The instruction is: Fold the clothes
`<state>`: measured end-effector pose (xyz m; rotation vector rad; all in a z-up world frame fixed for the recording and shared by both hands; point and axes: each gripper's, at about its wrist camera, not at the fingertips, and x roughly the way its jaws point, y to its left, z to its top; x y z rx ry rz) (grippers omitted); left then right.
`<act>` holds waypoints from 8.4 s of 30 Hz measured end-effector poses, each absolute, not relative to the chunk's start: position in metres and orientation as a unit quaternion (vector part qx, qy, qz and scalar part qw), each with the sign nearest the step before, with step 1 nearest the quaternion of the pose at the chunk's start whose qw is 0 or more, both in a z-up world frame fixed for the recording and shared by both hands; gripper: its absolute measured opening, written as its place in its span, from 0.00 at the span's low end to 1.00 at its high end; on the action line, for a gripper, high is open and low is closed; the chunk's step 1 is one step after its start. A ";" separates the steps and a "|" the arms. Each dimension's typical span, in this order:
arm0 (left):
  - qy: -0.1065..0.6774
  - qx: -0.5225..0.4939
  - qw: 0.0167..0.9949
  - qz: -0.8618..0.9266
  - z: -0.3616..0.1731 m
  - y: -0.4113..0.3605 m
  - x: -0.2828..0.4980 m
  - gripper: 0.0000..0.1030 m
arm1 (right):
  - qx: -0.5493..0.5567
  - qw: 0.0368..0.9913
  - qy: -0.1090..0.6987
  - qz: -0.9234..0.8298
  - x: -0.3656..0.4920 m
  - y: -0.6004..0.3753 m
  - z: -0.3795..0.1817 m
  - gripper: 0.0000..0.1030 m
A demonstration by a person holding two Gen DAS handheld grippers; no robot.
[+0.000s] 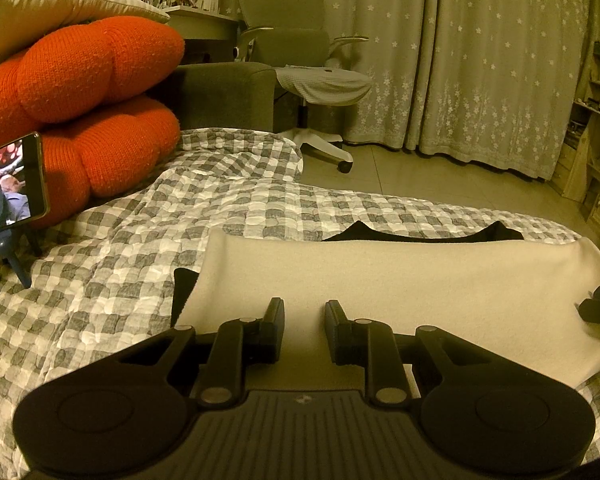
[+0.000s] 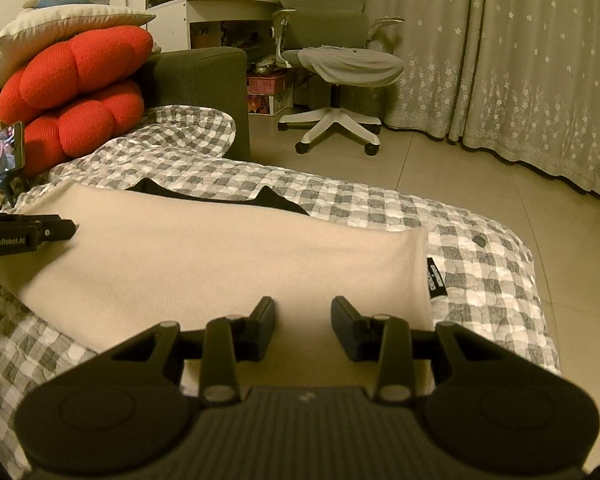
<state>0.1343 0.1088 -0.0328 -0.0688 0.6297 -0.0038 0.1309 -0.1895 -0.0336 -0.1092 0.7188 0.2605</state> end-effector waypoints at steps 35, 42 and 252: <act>0.309 -0.034 0.950 -0.004 -0.033 0.110 0.135 0.22 | -0.057 0.926 0.350 0.128 0.131 -0.189 -0.035 0.34; 0.311 -0.040 0.950 -0.007 -0.032 0.113 0.135 0.22 | -0.049 0.927 0.351 0.123 0.135 -0.197 -0.035 0.38; 0.323 -0.059 0.944 -0.036 -0.026 0.142 0.115 0.27 | 0.003 0.930 0.353 0.102 0.137 -0.248 -0.033 0.35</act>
